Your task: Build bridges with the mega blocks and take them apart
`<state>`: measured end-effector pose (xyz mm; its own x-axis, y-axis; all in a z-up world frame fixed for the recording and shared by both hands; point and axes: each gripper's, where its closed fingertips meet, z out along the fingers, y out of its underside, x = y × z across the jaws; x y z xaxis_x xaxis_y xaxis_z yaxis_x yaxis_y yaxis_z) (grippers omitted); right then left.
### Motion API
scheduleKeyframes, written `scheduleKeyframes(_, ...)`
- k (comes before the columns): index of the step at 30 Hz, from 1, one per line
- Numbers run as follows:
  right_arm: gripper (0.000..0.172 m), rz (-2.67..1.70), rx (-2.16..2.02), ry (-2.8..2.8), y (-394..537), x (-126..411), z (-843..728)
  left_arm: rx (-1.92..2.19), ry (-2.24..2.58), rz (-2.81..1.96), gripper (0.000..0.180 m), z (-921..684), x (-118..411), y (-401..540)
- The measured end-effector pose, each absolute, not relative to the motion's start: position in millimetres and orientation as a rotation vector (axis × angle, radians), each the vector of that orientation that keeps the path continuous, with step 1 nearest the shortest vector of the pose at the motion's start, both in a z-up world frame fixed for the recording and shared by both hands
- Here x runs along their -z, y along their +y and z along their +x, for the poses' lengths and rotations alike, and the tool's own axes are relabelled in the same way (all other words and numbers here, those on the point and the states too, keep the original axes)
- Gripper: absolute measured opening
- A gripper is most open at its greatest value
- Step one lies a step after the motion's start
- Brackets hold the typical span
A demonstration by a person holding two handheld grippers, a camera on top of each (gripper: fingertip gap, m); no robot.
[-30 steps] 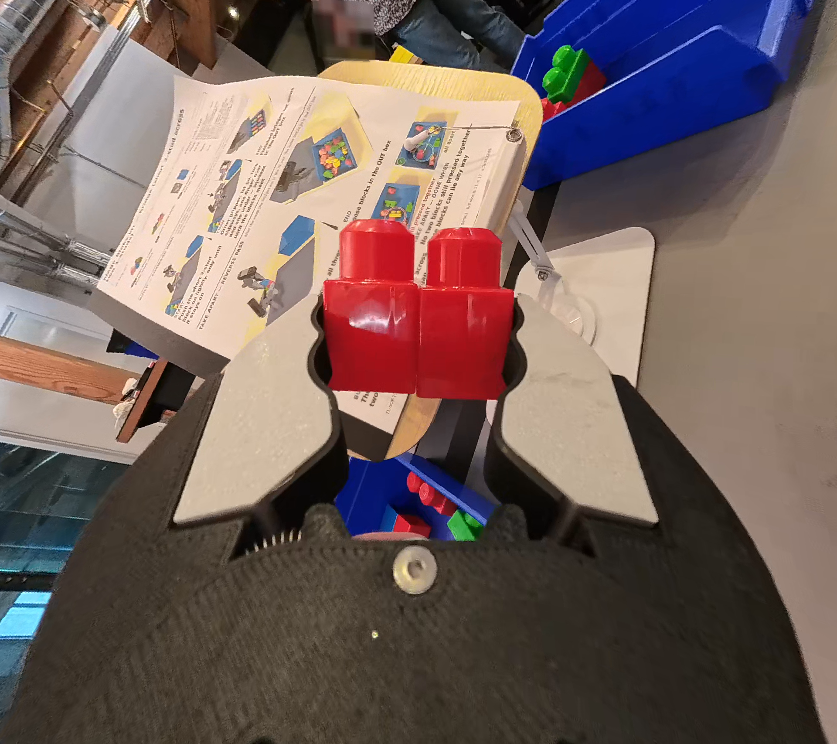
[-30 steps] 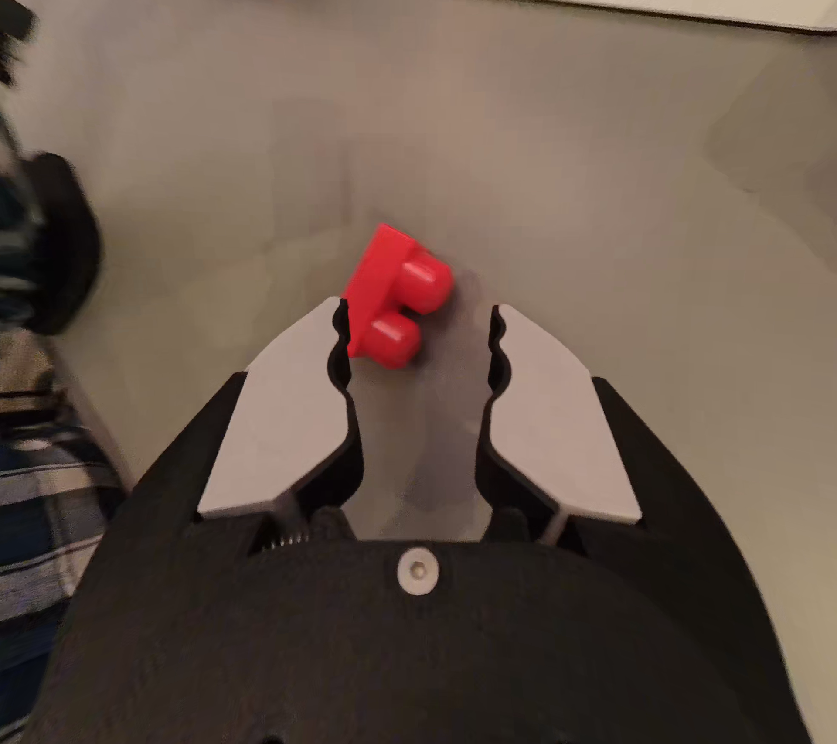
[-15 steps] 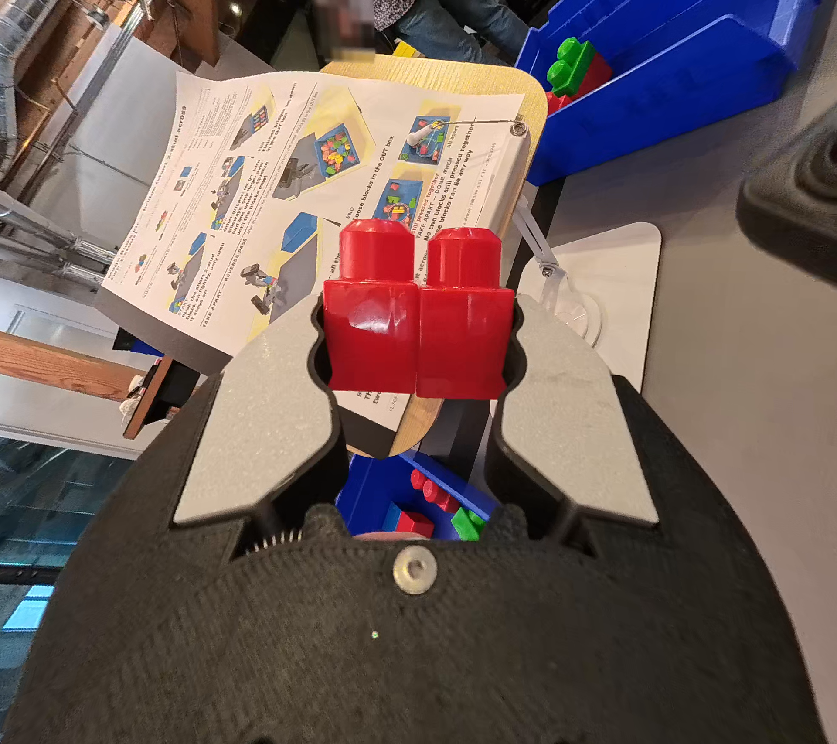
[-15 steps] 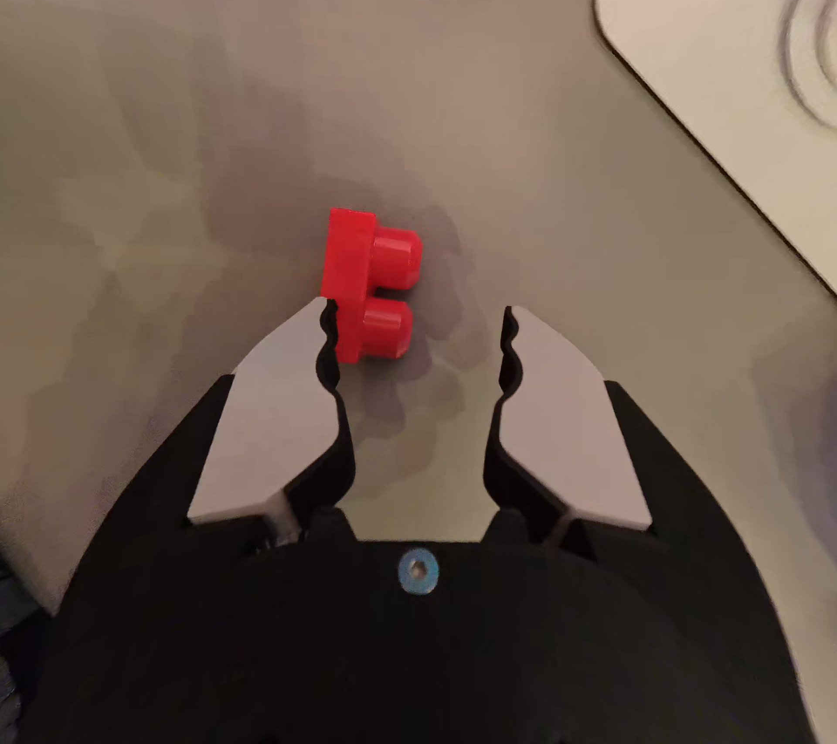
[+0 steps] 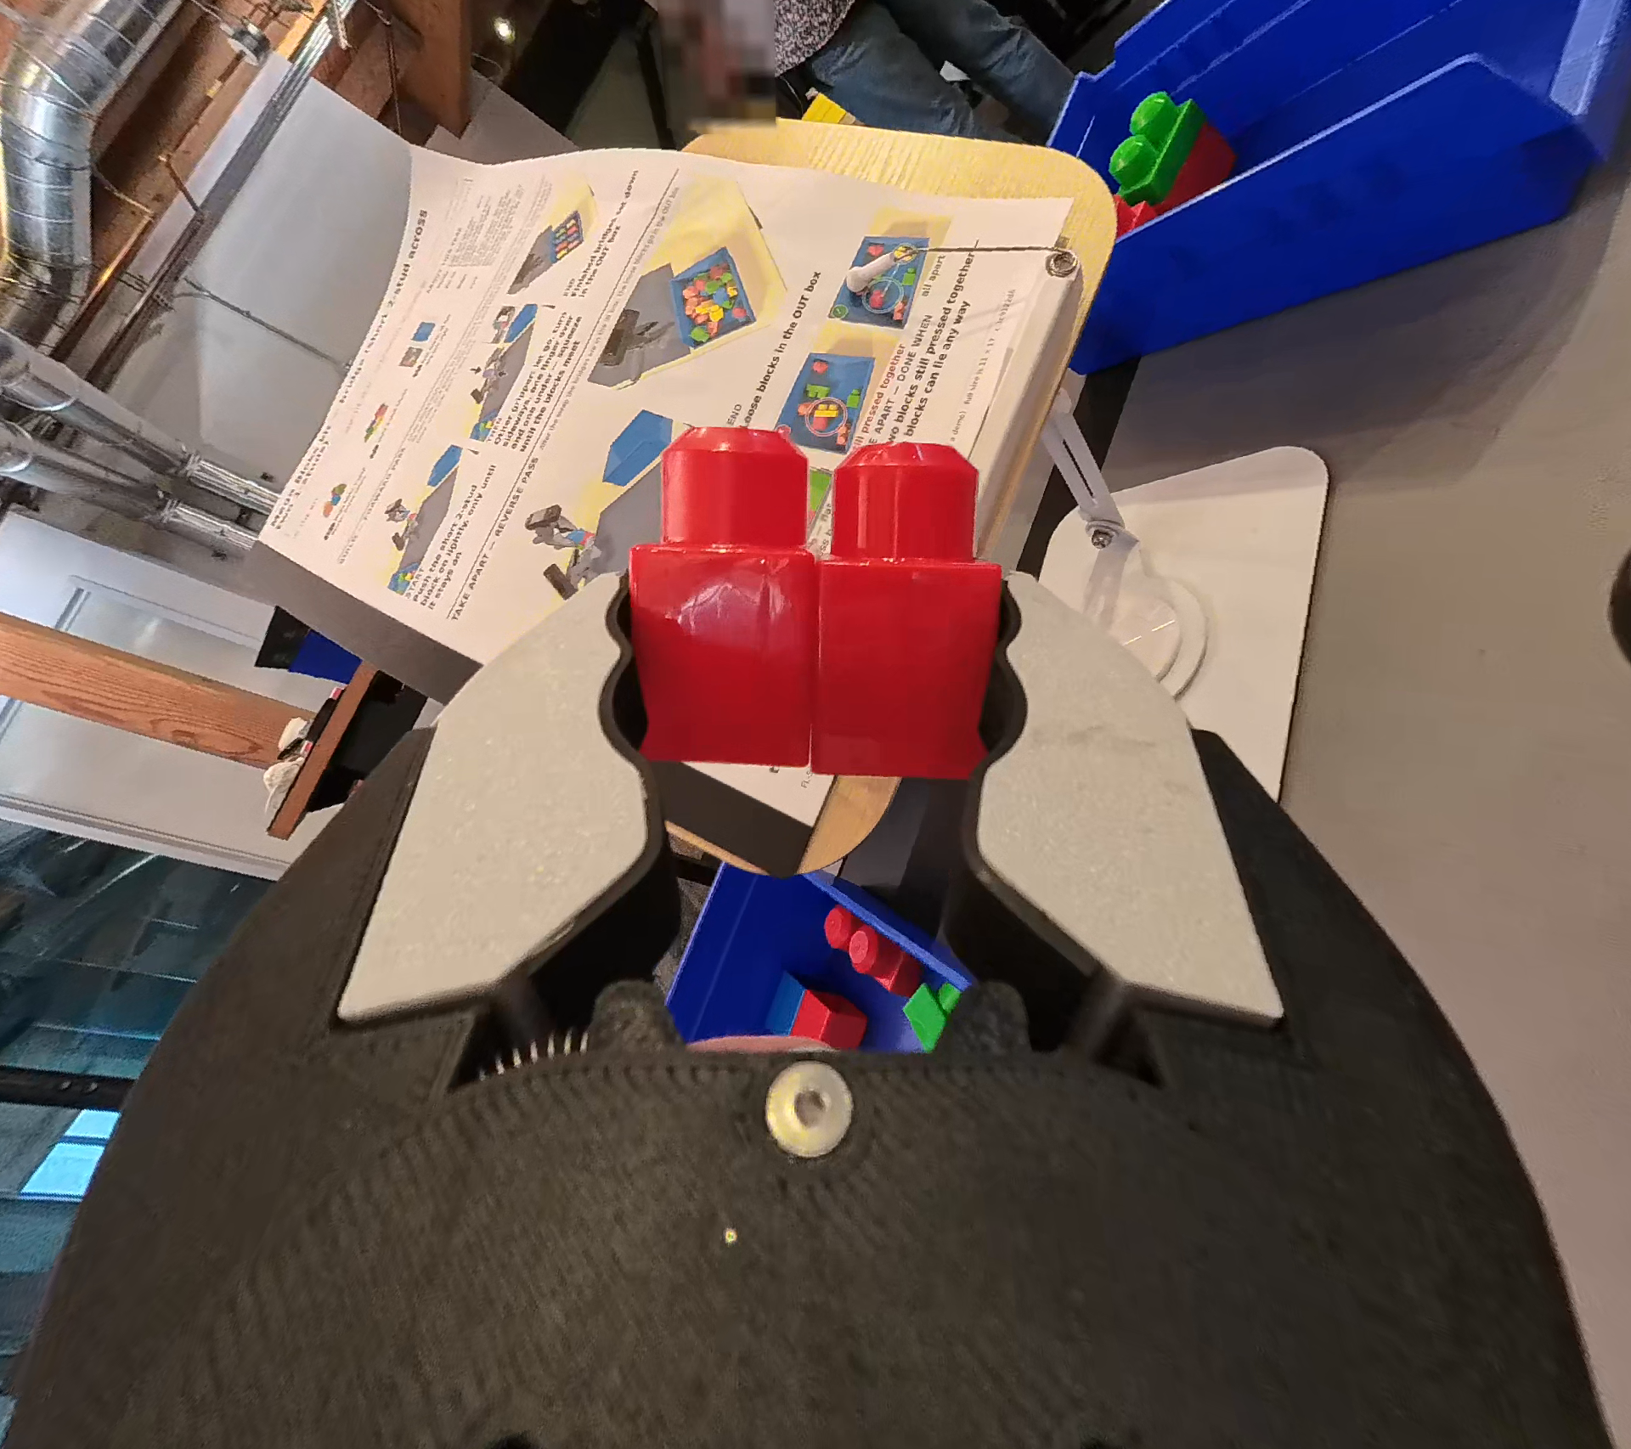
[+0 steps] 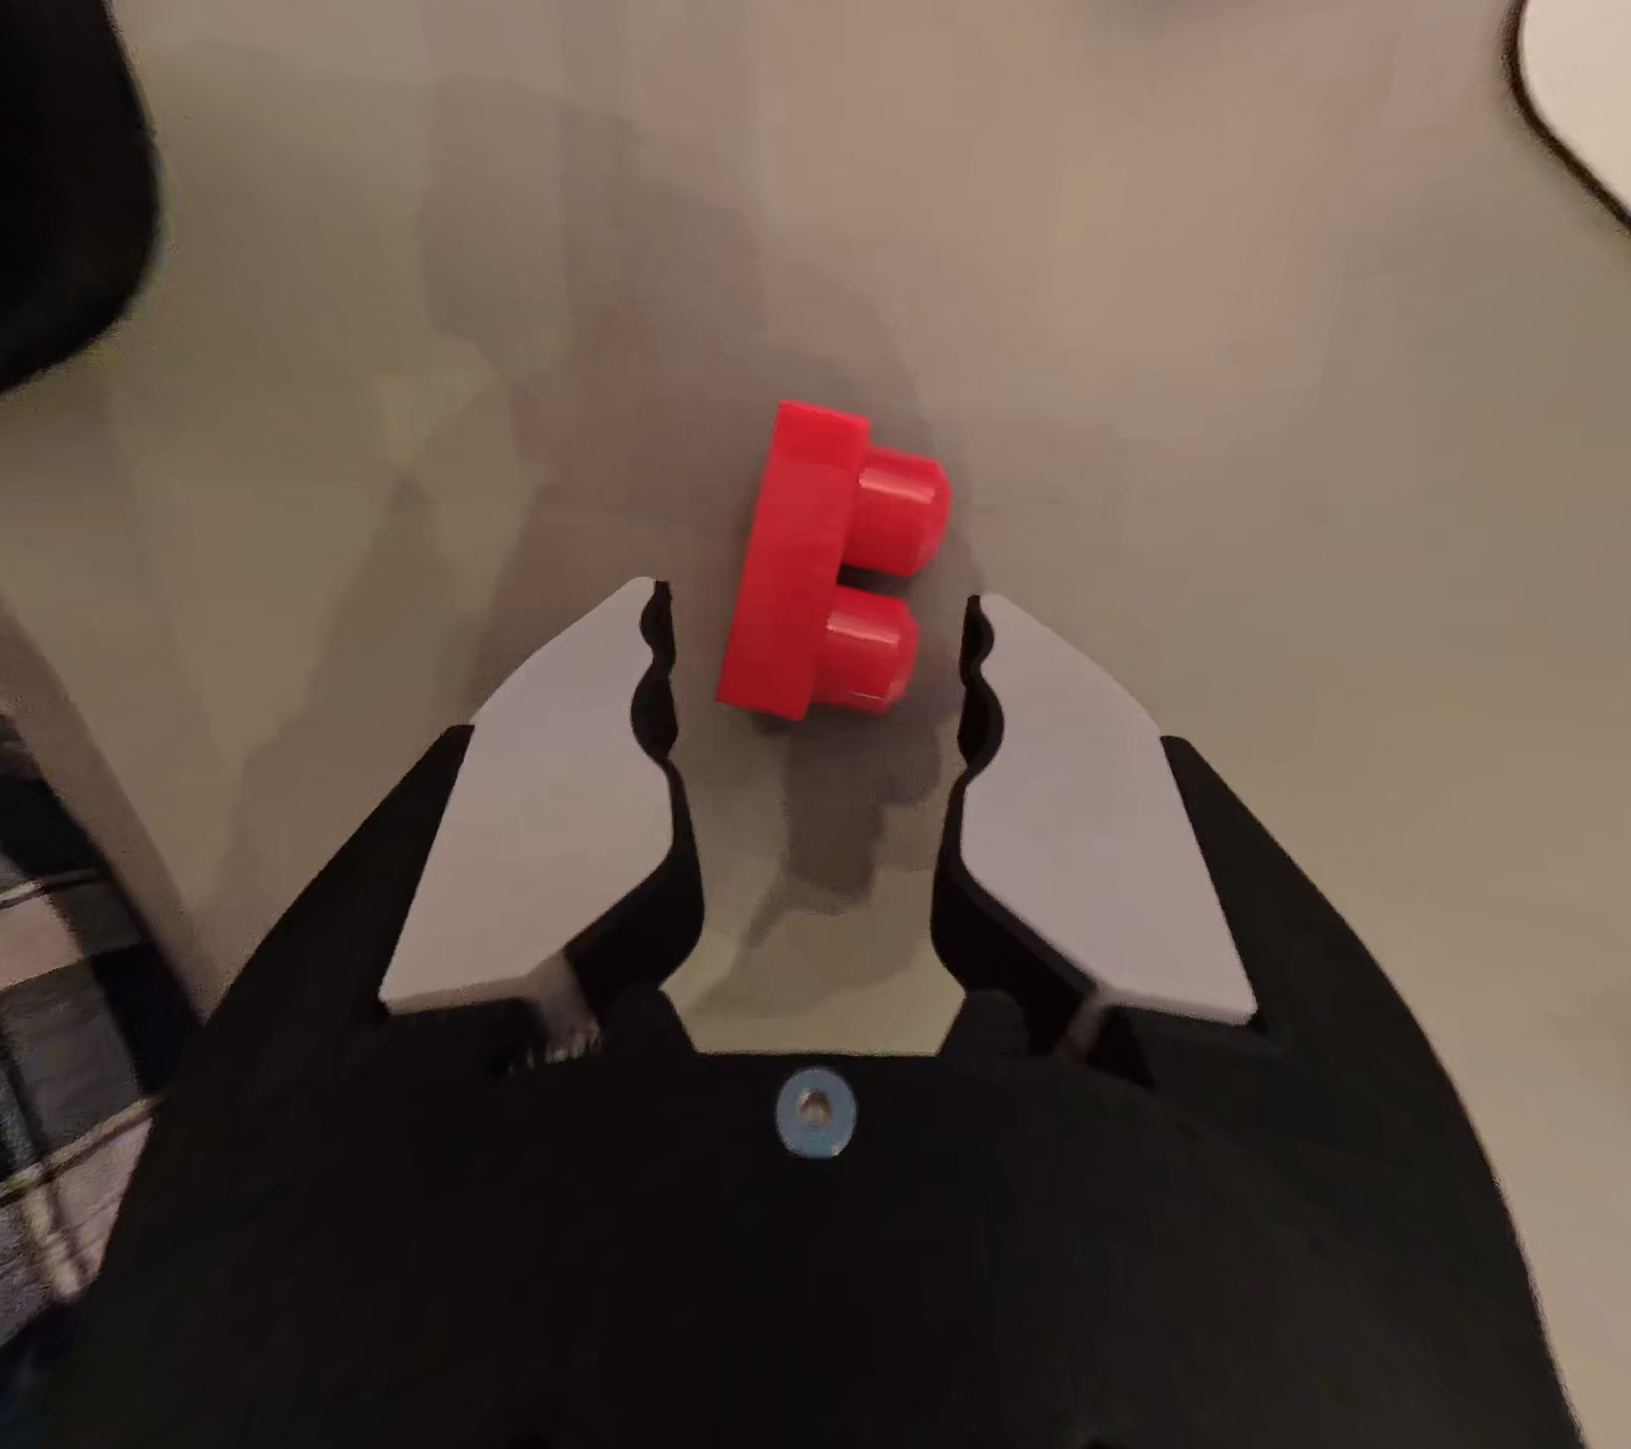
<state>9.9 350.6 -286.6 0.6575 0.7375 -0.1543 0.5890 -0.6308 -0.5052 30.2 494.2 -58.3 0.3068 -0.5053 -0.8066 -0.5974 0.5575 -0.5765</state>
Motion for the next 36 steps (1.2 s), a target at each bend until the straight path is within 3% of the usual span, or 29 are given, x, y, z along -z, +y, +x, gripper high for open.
scheduleKeyframes(3,0.044,-2.476,-0.53,-1.023,349.5,295.9,9.4,-0.079,1.327,-1.061,0.074,29.3,57.2,494.2)
scheduleKeyframes(6,0.044,-2.481,-0.534,-1.01,353.1,294.8,16.0,-0.082,1.327,-1.061,0.074,29.0,57.3,494.8)
scheduleKeyframes(11,0.044,-2.228,0.265,-1.262,391.3,277.7,69.6,-0.077,1.323,-1.061,0.075,28.9,56.9,495.2)
scheduleKeyframes(15,0.045,-2.153,0.495,-1.501,385.7,297.1,83.5,-0.079,1.324,-1.059,0.074,29.1,56.8,494.7)
scheduleKeyframes(22,0.065,-2.051,0.34,-1.687,344.9,286.2,59.7,-0.081,1.319,-1.063,0.074,26.7,55.7,495.8)
scheduleKeyframes(25,0.05,-2.138,-0.022,-1.412,350.0,263.3,50.8,-0.085,1.321,-1.065,0.074,26.7,56.9,496.7)
scheduleKeyframes(28,0.076,-2.419,-0.349,-1.135,358.9,270.3,70.3,-0.086,1.32,-1.063,0.074,26.7,56.2,495.8)
scheduleKeyframes(34,0.051,-2.51,-0.752,-0.803,372.6,279.7,76.4,-0.073,1.311,-1.066,0.074,24.3,54.0,496.6)
scheduleKeyframes(36,0.06,-2.558,-0.771,-0.802,370.8,291.6,74.5,-0.072,1.31,-1.071,0.074,23.3,54.6,498.1)
